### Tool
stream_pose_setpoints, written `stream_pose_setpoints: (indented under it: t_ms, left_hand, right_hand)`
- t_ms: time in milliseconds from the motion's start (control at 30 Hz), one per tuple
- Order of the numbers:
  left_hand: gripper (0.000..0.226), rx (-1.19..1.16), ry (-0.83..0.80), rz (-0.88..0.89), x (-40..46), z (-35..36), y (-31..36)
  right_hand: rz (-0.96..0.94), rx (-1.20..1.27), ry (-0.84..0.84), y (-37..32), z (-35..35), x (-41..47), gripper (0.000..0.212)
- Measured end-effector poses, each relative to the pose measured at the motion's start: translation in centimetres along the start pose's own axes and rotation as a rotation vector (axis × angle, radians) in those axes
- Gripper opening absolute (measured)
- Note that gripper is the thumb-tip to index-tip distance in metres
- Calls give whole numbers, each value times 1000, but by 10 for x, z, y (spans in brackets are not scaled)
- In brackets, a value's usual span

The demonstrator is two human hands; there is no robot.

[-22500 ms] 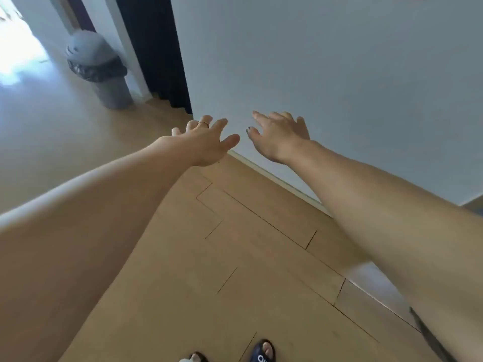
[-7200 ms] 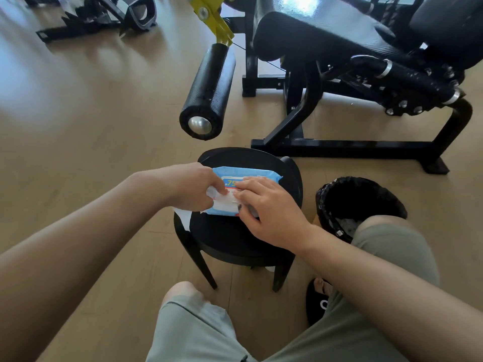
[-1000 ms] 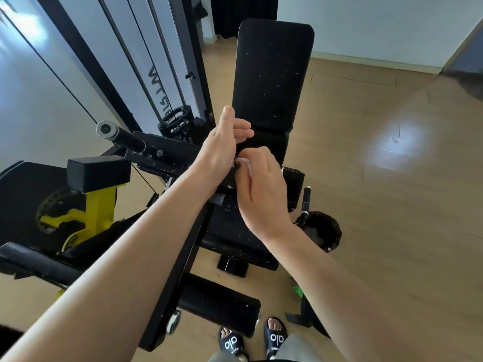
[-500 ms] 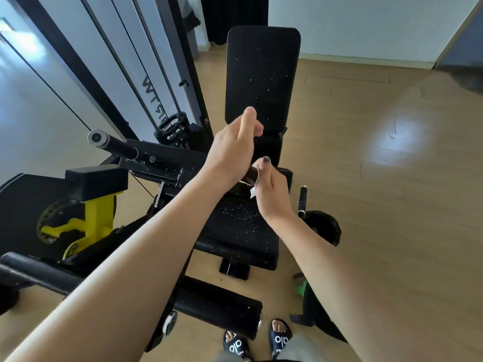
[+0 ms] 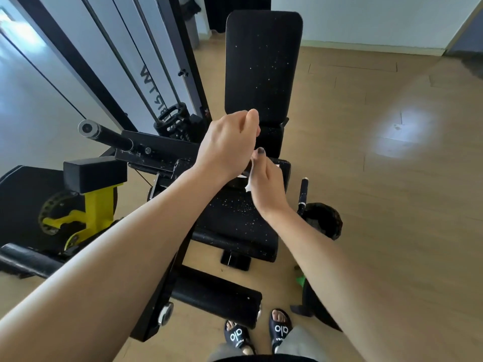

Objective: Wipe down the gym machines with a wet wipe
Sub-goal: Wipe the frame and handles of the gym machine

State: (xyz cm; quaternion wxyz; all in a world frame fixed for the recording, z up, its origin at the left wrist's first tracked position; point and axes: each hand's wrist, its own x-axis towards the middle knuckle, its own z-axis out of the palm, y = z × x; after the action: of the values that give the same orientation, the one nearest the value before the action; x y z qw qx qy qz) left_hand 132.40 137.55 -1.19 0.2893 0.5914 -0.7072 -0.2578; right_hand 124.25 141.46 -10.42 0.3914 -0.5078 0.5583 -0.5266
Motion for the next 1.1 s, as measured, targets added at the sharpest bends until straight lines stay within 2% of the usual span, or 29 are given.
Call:
stream_pose_setpoints:
  t_ms: [100,167,233,333,400,533,600,700,833,933,1100]
  left_hand:
    - [48,91,59,90,-4,1,0]
    - [50,143,114,120,-6,3,-1]
    - [53,155,125,124,-6,4,-2]
    - [55,130,115,103,-6,4,-3]
    - [55,125,108,100,-6,4,-3]
    - [53,141,112,86,-6,5,-2]
    - [51,141,113,82,-6,4,-1]
    - [49,125,110,67,-7,3,0]
    - [48,120,115,60,-8,3,1]
    - [46,118,115,59,-7,3,1]
    - [45,127,117,38,-8,2,2]
  right_hand:
    - [-9,-63,16,12,-3,-1,61]
    - [-51,-74,84,19,0,-15,45]
    - [-145,-204,61,40,-3,-29,36]
    - [-322,-681,-63,72,-27,-29,54]
    - [-397,-901,-132,80,-45,-20,57]
    - [-443,-1074,-167,81,-65,0,59]
    - [-408,-1036,-186,81,-64,7,59]
    - [-354,-855,-173,85,-62,1,61]
    - [-295,-593,-87,98,-52,-27,64]
    - [-252,-489,-6,97,-38,-27,58]
    - [33,-229,139,77,-22,3,56]
